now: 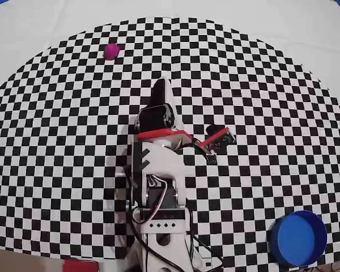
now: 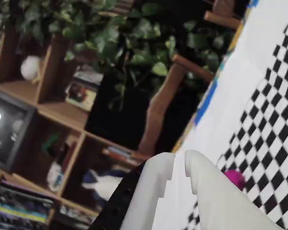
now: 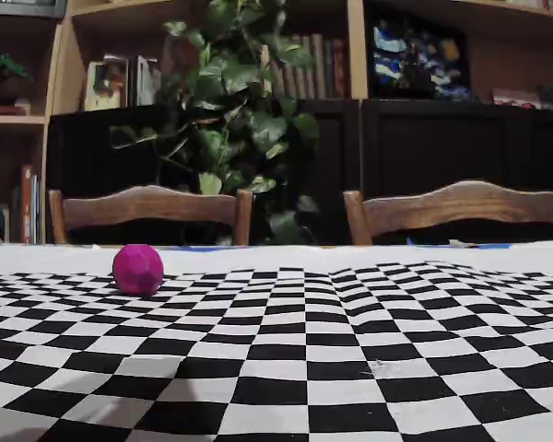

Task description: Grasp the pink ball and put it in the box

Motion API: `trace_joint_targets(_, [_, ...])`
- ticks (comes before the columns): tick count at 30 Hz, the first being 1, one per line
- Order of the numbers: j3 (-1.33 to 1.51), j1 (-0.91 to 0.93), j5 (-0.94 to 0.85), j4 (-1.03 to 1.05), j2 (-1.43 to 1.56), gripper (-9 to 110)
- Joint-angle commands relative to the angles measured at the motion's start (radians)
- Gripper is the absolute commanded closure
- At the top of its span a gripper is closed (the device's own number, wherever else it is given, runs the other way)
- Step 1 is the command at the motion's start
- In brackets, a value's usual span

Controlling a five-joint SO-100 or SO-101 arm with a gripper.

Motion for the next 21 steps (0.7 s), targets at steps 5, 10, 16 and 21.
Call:
trace_joint_targets(5, [0.008, 0.009, -0.512, -0.026, 0.017, 101])
trace_joint_targets(10, [0.008, 0.009, -0.815, -0.040, 0.017, 101])
trace_joint_targets(16, [0.008, 0.014, -1.097, -0.043, 0.017, 101])
trace_joint_targets(21, [0.008, 0.005, -1.235, -0.046, 0.017, 101])
